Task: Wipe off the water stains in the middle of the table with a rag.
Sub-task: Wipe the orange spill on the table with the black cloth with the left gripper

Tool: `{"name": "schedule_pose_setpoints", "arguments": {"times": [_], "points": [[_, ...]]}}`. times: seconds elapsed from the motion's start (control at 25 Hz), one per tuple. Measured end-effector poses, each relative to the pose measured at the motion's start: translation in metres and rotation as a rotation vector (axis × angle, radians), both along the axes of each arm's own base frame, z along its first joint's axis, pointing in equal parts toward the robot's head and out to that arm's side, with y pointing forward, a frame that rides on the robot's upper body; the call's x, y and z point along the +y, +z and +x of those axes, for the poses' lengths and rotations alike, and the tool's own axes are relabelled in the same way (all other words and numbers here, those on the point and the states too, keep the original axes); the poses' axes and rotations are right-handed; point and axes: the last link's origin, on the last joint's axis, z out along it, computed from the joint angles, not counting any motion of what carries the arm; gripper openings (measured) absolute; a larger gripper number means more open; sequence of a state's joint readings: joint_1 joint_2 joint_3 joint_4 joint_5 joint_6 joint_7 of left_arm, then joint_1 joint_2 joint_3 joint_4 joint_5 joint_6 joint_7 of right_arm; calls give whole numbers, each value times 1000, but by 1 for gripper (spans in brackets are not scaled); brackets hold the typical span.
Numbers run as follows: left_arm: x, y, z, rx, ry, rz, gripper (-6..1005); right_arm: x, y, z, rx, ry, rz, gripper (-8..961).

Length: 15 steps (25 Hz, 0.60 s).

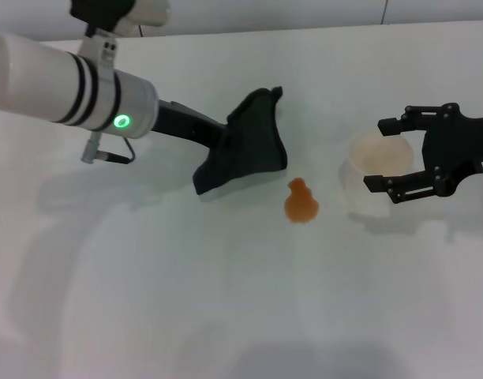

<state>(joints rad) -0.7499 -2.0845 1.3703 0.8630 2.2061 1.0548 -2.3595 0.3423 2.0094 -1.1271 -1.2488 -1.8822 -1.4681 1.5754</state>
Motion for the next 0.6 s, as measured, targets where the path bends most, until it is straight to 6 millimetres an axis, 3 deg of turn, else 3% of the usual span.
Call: {"name": "schedule_pose_setpoints", "arguments": {"times": [0.32,0.6], "points": [[-6,-27,11,19,-33,-52,94,0,0,-1,0,2,-2,873],[-7,-37,10,45,-22,-88,94,0,-3,-1,-3,6,-10,873]]}}
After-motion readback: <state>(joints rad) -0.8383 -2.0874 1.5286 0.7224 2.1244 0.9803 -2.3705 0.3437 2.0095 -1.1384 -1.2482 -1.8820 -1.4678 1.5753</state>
